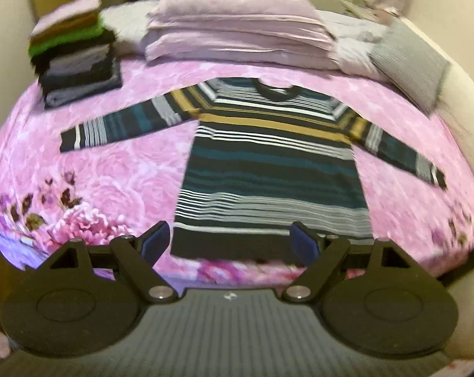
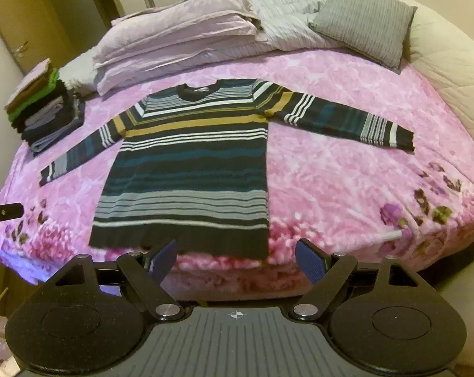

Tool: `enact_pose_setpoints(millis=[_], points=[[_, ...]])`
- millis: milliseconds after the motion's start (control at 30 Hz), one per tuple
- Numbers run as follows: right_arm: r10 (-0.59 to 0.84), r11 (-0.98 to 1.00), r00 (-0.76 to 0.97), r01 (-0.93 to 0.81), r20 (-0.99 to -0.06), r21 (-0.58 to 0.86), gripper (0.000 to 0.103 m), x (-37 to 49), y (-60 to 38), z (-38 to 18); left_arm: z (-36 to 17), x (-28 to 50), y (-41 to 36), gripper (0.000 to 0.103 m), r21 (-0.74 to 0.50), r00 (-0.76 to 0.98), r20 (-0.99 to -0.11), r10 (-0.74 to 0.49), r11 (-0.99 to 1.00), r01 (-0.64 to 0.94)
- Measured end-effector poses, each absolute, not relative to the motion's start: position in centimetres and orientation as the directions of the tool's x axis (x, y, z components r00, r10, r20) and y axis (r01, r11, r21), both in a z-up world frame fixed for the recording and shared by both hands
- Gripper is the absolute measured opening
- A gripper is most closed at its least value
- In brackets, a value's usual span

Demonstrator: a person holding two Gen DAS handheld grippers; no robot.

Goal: Fold large clothes

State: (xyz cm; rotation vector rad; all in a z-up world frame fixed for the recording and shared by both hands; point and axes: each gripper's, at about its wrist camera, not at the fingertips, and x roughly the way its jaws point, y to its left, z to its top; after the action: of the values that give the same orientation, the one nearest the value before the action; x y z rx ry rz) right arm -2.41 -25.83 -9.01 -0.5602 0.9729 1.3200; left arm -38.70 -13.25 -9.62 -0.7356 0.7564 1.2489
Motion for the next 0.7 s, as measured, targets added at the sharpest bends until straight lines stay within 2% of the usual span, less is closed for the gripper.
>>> enact_pose_setpoints(millis=[167, 367, 567, 633, 700], points=[[0.54, 0.279, -0.012, -0.941, -0.842, 0.192, 0.08, -1.4, -19.2, -10.0, -12.4, -44.2, -5.0, 0.08, -0.181, 0.173, -0.824, 0.539, 0.039, -0.983], [0.528, 0.413, -0.013, -0.87, -0.849, 0.27, 0.08, 0.2, -8.9, -11.3, -18.0, -52.5, 5.7, 0.075, -0.402, 0.231, -0.783, 0.577, -0.187, -0.896], [0.503, 0.501, 0.002, -0.815, -0.865, 0.29, 0.08, 0.4, 0.0, -14.5, -25.9, -60.0, 14.8, 0.071, -0.473, 0.212, -0.799, 0.562, -0.371, -0.799], [0.474, 0.498, 0.013, -0.829, -0.88, 0.256, 0.08, -0.1, 1.8, -16.1, -28.6, -62.3, 17.0, 0.065, -0.475, 0.185, -0.808, 0.559, -0.433, -0.766], [0.428, 0.493, 0.022, -0.844, -0.903, 0.213, 0.08, -0.7, 3.1, -18.0, -30.9, -64.4, 18.5, 0.053, -0.482, 0.164, -0.813, 0.559, -0.487, -0.728]])
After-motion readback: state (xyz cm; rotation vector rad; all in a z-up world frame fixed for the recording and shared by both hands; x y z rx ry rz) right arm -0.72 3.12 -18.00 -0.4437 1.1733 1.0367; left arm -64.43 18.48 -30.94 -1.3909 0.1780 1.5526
